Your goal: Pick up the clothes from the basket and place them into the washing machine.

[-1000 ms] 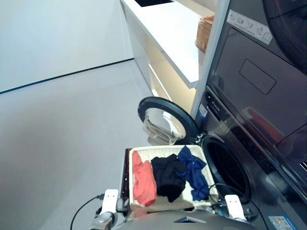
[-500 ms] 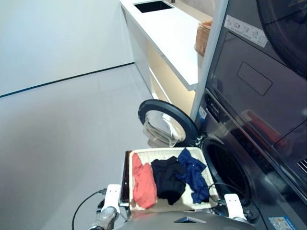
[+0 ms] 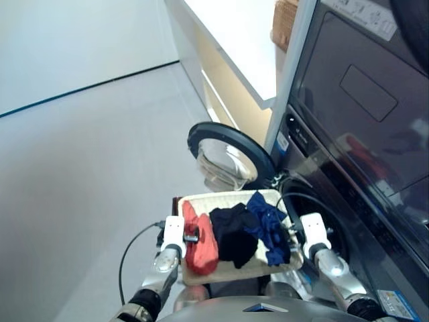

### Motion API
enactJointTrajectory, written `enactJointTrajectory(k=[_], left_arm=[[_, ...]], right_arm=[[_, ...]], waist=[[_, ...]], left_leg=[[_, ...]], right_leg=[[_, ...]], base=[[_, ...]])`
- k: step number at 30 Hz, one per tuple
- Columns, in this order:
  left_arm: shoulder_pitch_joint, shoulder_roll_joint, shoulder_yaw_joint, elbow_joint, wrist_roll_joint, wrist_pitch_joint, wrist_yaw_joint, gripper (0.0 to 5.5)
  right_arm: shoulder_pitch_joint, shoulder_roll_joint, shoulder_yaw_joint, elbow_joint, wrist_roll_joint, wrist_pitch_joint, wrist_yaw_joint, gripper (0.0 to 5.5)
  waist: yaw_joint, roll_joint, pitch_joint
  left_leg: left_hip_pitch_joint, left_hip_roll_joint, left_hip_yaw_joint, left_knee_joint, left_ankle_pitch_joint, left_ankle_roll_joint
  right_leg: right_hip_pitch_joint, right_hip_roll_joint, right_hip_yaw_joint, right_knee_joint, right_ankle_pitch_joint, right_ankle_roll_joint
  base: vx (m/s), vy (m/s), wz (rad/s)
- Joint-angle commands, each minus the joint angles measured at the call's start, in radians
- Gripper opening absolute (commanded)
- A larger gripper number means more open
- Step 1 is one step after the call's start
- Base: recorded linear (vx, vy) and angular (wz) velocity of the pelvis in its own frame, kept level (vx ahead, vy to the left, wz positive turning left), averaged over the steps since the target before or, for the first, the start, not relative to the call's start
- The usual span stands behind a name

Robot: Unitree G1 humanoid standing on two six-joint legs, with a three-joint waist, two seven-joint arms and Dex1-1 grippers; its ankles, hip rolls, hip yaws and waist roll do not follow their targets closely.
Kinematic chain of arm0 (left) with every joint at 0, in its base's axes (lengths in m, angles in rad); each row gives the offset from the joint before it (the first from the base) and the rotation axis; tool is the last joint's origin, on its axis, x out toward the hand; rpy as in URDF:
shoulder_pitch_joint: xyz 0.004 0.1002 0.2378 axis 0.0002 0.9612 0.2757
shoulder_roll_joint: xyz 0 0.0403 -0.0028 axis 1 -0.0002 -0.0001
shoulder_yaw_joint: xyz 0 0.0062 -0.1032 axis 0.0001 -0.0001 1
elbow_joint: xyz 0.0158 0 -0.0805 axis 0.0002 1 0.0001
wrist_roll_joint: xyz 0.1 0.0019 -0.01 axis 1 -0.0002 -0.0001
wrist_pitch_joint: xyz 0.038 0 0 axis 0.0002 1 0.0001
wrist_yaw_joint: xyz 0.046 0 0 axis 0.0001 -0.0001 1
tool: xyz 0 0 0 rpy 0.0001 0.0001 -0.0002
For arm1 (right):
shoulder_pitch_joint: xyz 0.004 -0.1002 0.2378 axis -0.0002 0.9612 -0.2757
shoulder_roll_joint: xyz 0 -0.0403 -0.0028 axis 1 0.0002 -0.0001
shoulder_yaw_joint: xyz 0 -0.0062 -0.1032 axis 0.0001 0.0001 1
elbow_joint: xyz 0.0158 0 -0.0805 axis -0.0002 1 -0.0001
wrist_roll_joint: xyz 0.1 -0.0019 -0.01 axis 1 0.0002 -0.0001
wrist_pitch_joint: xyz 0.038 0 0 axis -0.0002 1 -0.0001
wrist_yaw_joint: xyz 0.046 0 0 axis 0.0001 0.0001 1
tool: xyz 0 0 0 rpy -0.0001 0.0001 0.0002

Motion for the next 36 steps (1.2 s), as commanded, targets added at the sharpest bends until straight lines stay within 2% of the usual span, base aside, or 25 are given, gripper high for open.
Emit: enactJointTrajectory(k=[1,5,9,14,16,19,23,24,25,26,36], left_arm=[[-0.154,-0.003,-0.017,0.060,-0.014,-0.055,0.082,5.50],[-0.238,-0.011,-0.028,0.094,-0.015,-0.054,0.133,5.50],[-0.312,-0.022,-0.025,0.158,-0.019,-0.045,0.174,5.50],[-0.387,-0.021,-0.018,0.181,-0.018,-0.038,0.218,5.50],[-0.408,-0.017,-0.017,0.173,-0.025,-0.040,0.231,5.50],[-0.429,-0.016,-0.001,0.171,-0.045,-0.043,0.251,5.50],[-0.479,-0.013,0.031,0.215,-0.069,-0.030,0.275,5.50],[-0.488,-0.012,0.041,0.238,-0.073,-0.024,0.277,5.50],[-0.502,-0.009,0.050,0.256,-0.074,-0.018,0.286,5.50],[-0.513,-0.009,0.069,0.286,-0.084,-0.009,0.294,5.50],[-0.551,-0.019,0.129,0.362,-0.133,0.016,0.330,5.50]], right_arm=[[-0.073,-0.016,0.020,-0.182,0.070,-0.081,-0.038,5.50],[-0.123,-0.023,0.042,-0.292,0.087,-0.105,-0.069,5.50],[-0.175,-0.021,0.073,-0.350,0.096,-0.124,-0.104,5.50],[-0.223,-0.030,0.099,-0.386,0.081,-0.135,-0.139,5.50],[-0.240,-0.025,0.102,-0.390,0.085,-0.143,-0.153,5.50],[-0.251,-0.023,0.107,-0.397,0.077,-0.148,-0.167,5.50],[-0.255,-0.022,0.102,-0.413,0.069,-0.155,-0.190,5.50],[-0.253,-0.023,0.102,-0.418,0.068,-0.156,-0.192,5.50],[-0.252,-0.025,0.102,-0.426,0.067,-0.158,-0.194,5.50],[-0.251,-0.026,0.106,-0.426,0.066,-0.160,-0.196,5.50],[-0.239,-0.034,0.102,-0.418,0.065,-0.168,-0.229,5.50]], waist=[[-0.038,-0.067,0.067],[-0.051,-0.079,0.117],[-0.068,-0.084,0.149],[-0.080,-0.090,0.183],[-0.083,-0.089,0.197],[-0.083,-0.091,0.214],[-0.096,-0.091,0.236],[-0.097,-0.089,0.240],[-0.101,-0.093,0.244],[-0.103,-0.092,0.246],[-0.112,-0.099,0.260]], left_leg=[[-0.128,0.036,-0.057,0.132,0.013,-0.029],[-0.228,0.050,-0.084,0.196,0.000,-0.034],[-0.321,0.067,-0.099,0.284,-0.028,-0.034],[-0.443,0.090,-0.120,0.412,-0.073,-0.045],[-0.483,0.102,-0.127,0.458,-0.087,-0.046],[-0.534,0.110,-0.134,0.517,-0.110,-0.045],[-0.596,0.118,-0.145,0.570,-0.127,-0.048],[-0.600,0.123,-0.150,0.594,-0.163,-0.055],[-0.629,0.124,-0.148,0.598,-0.135,-0.049],[-0.627,0.130,-0.149,0.616,-0.170,-0.056],[-0.688,0.141,-0.148,0.659,-0.184,-0.060]], right_leg=[[-0.082,-0.094,-0.005,0.140,-0.071,0.086],[-0.191,-0.079,0.008,0.222,-0.086,0.086],[-0.302,-0.074,0.019,0.332,-0.115,0.088],[-0.419,-0.071,0.021,0.465,-0.161,0.083],[-0.466,-0.068,0.022,0.515,-0.174,0.079],[-0.521,-0.063,0.027,0.561,-0.187,0.073],[-0.583,-0.063,0.033,0.601,-0.198,0.070],[-0.592,-0.060,0.037,0.630,-0.230,0.076],[-0.618,-0.062,0.038,0.625,-0.202,0.067],[-0.624,-0.057,0.042,0.650,-0.235,0.074],[-0.692,-0.052,0.059,0.677,-0.241,0.069]], base=[[-0.138,-0.027,-0.164],[-0.109,-0.021,-0.080],[-0.057,-0.014,-0.012],[-0.062,-0.033,0.006],[-0.062,-0.031,0.058],[-0.062,-0.014,-0.001],[-0.014,-0.002,-0.023],[0.000,0.000,0.000],[0.000,0.000,0.000],[0.000,0.000,0.000],[0.004,0.002,-0.038]])
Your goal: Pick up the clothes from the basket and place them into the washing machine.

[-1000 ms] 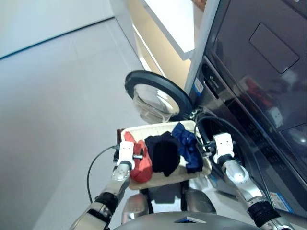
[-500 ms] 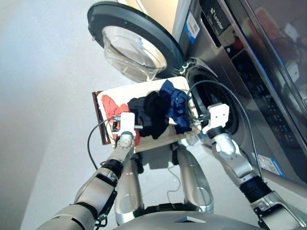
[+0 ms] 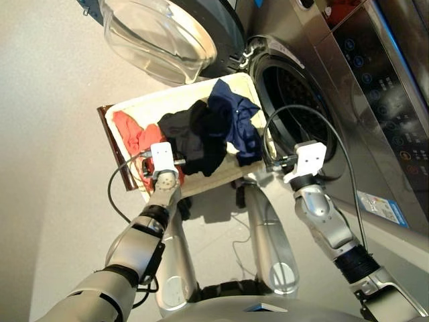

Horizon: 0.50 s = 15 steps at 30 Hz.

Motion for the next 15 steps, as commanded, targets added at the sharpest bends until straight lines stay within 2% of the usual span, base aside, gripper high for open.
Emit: enactJointTrajectory(k=[1,3,5,7,8,10,15], left_arm=[[0.005,-0.009,0.036,0.046,-0.034,0.005,0.041,5.50],[0.006,-0.007,0.044,0.044,-0.029,0.005,0.052,5.50],[0.032,-0.012,0.047,-0.007,-0.041,-0.015,0.079,5.50],[0.127,-0.004,0.017,-0.186,-0.051,-0.056,0.069,5.50],[0.176,0.001,0.004,-0.241,-0.049,-0.061,0.061,5.50],[0.219,-0.010,0.013,-0.250,-0.090,-0.058,0.058,5.50],[0.185,-0.003,0.046,-0.202,-0.095,-0.051,0.071,5.50]], right_arm=[[0.014,-0.034,-0.007,-0.128,-0.008,-0.093,-0.016,5.50],[0.016,-0.041,-0.006,-0.128,-0.013,-0.094,-0.022,5.50],[0.016,-0.050,-0.013,-0.127,-0.027,-0.091,-0.036,5.50],[0.033,-0.054,-0.041,-0.138,-0.032,-0.089,-0.046,5.50],[0.043,-0.053,-0.052,-0.138,-0.037,-0.084,-0.047,5.50],[0.044,-0.053,-0.059,-0.127,-0.056,-0.074,-0.051,5.50],[0.025,-0.069,-0.053,-0.116,-0.071,-0.077,-0.063,5.50]], waist=[[-0.004,0.004,-0.038],[-0.003,0.006,-0.037],[0.006,0.014,-0.032],[0.016,0.028,-0.021],[0.024,0.034,-0.016],[0.033,0.039,-0.003],[0.037,0.040,0.012]], left_leg=[[-0.002,0.034,-0.091,0.032,-0.008,-0.061],[-0.005,0.034,-0.089,0.029,-0.007,-0.062],[-0.010,0.028,-0.089,0.027,-0.004,-0.061],[-0.012,0.023,-0.090,0.021,0.004,-0.057],[-0.009,0.020,-0.089,0.015,0.007,-0.055],[0.000,0.015,-0.086,0.004,0.012,-0.052],[0.000,0.013,-0.083,0.001,0.015,-0.054]], right_leg=[[0.005,-0.059,0.027,0.114,-0.125,0.121],[-0.001,-0.059,0.027,0.112,-0.122,0.122],[-0.004,-0.060,0.030,0.106,-0.116,0.122],[-0.004,-0.060,0.028,0.100,-0.109,0.121],[-0.001,-0.061,0.026,0.095,-0.107,0.120],[0.005,-0.062,0.029,0.084,-0.103,0.117],[0.007,-0.064,0.032,0.084,-0.107,0.115]], base=[[0.000,0.000,0.000],[0.000,0.000,0.000],[0.000,0.000,0.000],[0.000,0.000,0.000],[0.000,0.000,0.000],[0.000,0.000,0.000],[0.000,0.000,0.000]])
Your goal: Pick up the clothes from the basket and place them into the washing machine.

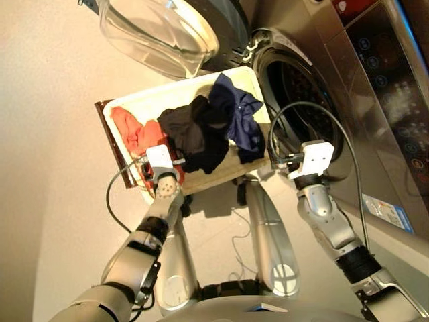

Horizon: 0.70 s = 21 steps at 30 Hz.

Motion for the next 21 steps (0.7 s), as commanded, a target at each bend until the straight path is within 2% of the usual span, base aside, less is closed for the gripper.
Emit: enactJointTrajectory(k=[1,21], left_arm=[[-0.011,0.003,0.033,0.001,-0.016,-0.025,0.031,5.50],[-0.162,0.092,0.071,0.196,0.018,0.008,-0.003,5.50]], right_arm=[[0.012,-0.055,-0.021,-0.114,-0.026,-0.063,-0.016,5.50],[0.019,-0.065,-0.014,-0.134,0.026,-0.087,0.035,5.50]], waist=[[0.002,0.022,0.000],[-0.023,-0.002,-0.003]], left_leg=[[0.006,0.015,-0.092,0.006,0.014,-0.051],[-0.071,0.024,-0.108,0.060,0.004,-0.057]], right_leg=[[0.028,-0.063,0.024,0.066,-0.098,0.117],[-0.038,-0.064,0.026,0.105,-0.105,0.122]], base=[[0.000,0.000,0.000],[0.000,0.000,0.000]])
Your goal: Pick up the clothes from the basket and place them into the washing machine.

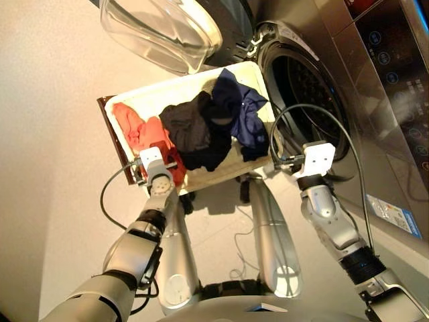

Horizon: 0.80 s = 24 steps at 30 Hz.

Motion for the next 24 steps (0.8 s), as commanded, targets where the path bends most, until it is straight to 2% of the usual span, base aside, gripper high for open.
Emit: enactJointTrajectory(k=[1,9,14,15,16,17,21,24], left_arm=[[-0.017,0.067,0.034,0.029,0.015,-0.012,-0.004,5.50],[-0.079,0.093,0.038,0.079,0.037,0.014,0.001,5.50],[-0.085,0.097,0.025,0.088,0.076,0.028,0.003,5.50],[-0.083,0.095,0.022,0.089,0.082,0.031,0.002,4.83],[-0.081,0.093,0.019,0.093,0.089,0.035,-0.001,2.16],[-0.080,0.092,0.013,0.094,0.099,0.037,-0.002,0.09],[-0.071,0.084,0.004,0.102,0.123,0.041,-0.009,0.00],[-0.049,0.079,-0.022,0.031,0.161,0.015,0.015,0.00]], right_arm=[[0.009,-0.050,-0.012,-0.137,0.027,-0.085,0.019,5.50],[0.008,-0.050,-0.002,-0.168,0.055,-0.092,0.020,5.50],[0.017,-0.045,0.006,-0.165,0.058,-0.089,0.028,5.50],[0.020,-0.045,0.006,-0.167,0.061,-0.089,0.030,5.50],[0.022,-0.045,0.009,-0.166,0.069,-0.089,0.037,5.50],[0.024,-0.046,0.013,-0.165,0.080,-0.088,0.049,5.50],[0.039,-0.051,0.015,-0.153,0.107,-0.083,0.080,5.50],[0.045,-0.075,0.000,-0.138,0.068,-0.064,0.078,5.50]], waist=[[-0.019,-0.007,-0.006],[-0.027,-0.018,-0.010],[-0.028,-0.023,-0.011],[-0.027,-0.023,-0.013],[-0.027,-0.023,-0.014],[-0.027,-0.023,-0.015],[-0.029,-0.022,-0.025],[-0.024,-0.018,-0.032]], left_leg=[[-0.046,0.023,-0.110,0.056,0.001,-0.055],[-0.146,0.032,-0.136,0.161,-0.032,-0.053],[-0.178,0.032,-0.146,0.187,-0.037,-0.052],[-0.180,0.032,-0.144,0.185,-0.035,-0.051],[-0.182,0.031,-0.144,0.181,-0.034,-0.050],[-0.184,0.030,-0.145,0.180,-0.032,-0.051],[-0.176,0.026,-0.141,0.149,-0.017,-0.053],[-0.164,0.023,-0.136,0.124,-0.008,-0.055]], right_leg=[[-0.007,-0.061,0.028,0.097,-0.102,0.126],[-0.091,-0.075,0.025,0.199,-0.137,0.125],[-0.119,-0.077,0.020,0.221,-0.141,0.122],[-0.120,-0.076,0.019,0.219,-0.140,0.121],[-0.122,-0.076,0.023,0.216,-0.139,0.121],[-0.126,-0.077,0.024,0.216,-0.137,0.121],[-0.124,-0.075,0.027,0.192,-0.125,0.123],[-0.119,-0.074,0.028,0.174,-0.118,0.123]], base=[[0.000,0.000,0.000],[0.000,0.000,0.000],[0.000,0.000,0.000],[0.000,0.000,0.000],[0.000,0.000,0.000],[0.000,0.000,0.000],[0.000,0.000,0.000],[0.000,0.000,0.000]])
